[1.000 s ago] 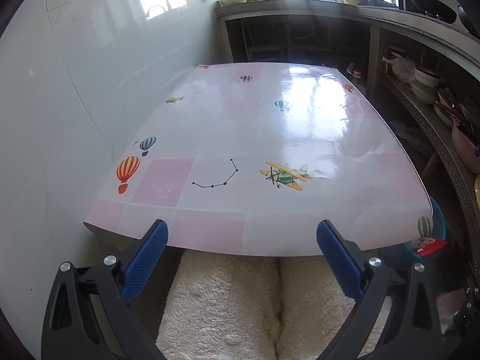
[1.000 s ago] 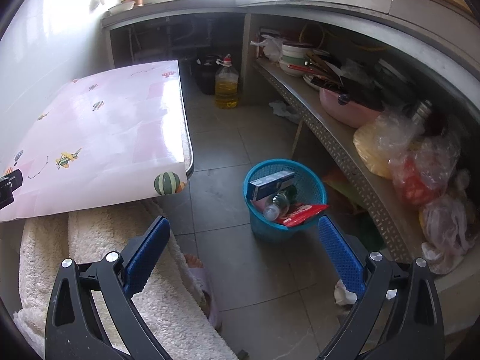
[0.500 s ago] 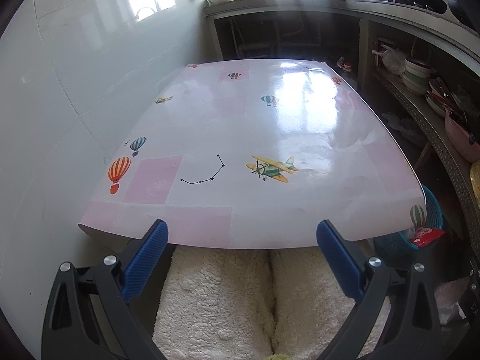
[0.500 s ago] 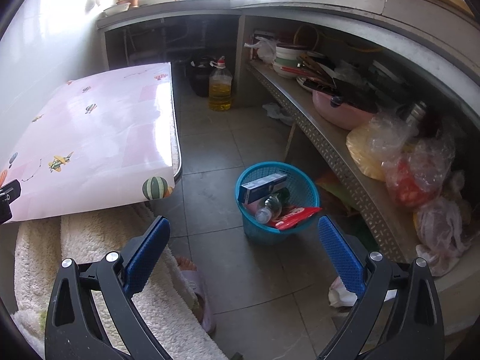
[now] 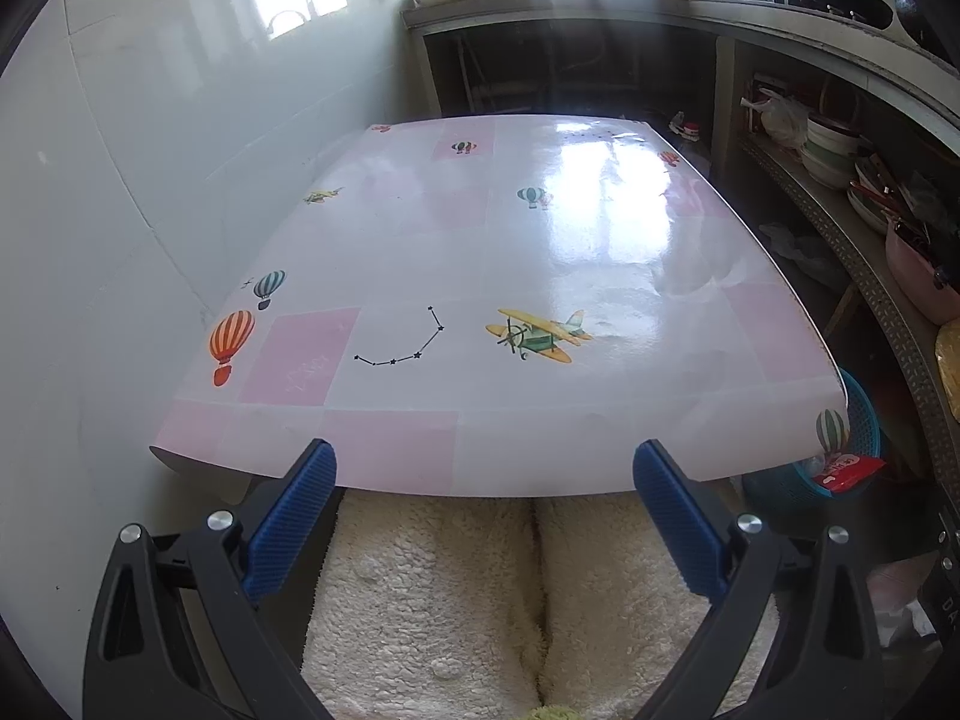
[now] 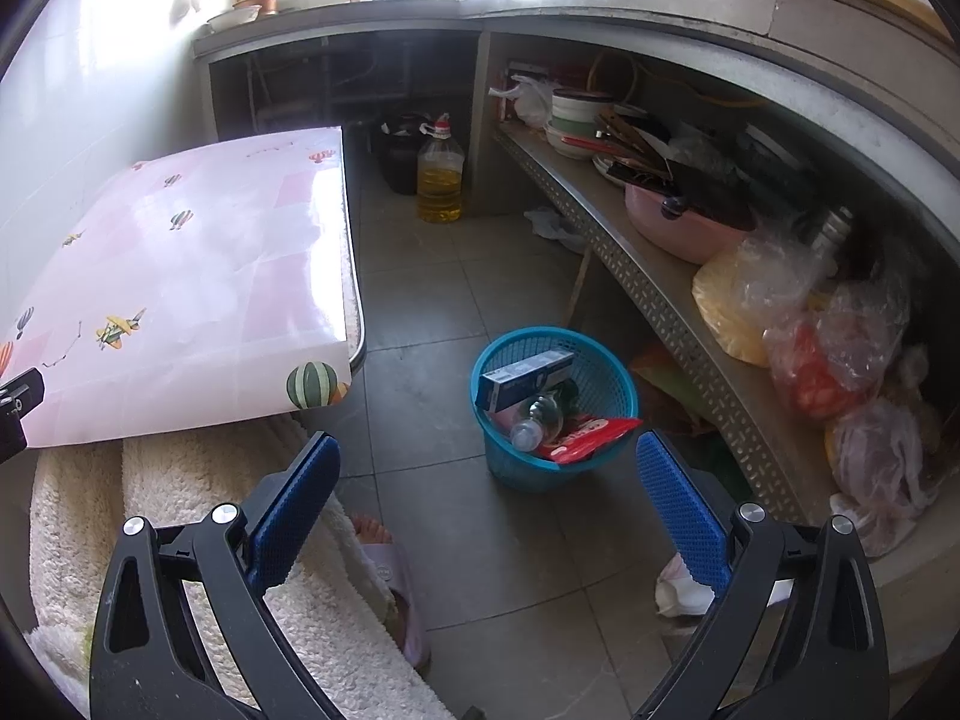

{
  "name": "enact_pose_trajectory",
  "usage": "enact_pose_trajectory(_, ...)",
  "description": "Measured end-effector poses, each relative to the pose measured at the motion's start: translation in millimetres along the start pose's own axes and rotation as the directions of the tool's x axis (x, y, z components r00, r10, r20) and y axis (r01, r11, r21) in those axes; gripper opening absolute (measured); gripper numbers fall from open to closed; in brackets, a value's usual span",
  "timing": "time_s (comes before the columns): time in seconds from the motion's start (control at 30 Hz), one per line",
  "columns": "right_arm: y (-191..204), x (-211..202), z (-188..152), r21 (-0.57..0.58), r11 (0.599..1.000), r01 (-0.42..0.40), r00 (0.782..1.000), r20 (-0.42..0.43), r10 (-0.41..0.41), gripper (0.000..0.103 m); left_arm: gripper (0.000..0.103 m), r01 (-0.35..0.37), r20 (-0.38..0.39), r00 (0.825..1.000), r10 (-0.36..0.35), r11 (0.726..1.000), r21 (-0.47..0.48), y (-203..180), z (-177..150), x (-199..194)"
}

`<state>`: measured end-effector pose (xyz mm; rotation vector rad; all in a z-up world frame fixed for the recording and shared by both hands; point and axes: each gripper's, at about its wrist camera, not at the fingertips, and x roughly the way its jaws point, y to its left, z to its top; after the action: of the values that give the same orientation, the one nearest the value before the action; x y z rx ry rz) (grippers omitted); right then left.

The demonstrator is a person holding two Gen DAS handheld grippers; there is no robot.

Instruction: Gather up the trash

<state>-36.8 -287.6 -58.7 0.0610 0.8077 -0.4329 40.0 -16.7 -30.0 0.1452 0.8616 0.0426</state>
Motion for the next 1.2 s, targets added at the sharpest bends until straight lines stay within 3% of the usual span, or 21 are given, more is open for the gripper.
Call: enact_pose_trajectory(1.2,1.2,-1.3,5.2,-0.008,1.000,0.000,1.000,0.008,0.001,0.095,0.097,0.000,-0.003,1.000,0.000,1.000,-0.006,1.7,-0.1,-1.0)
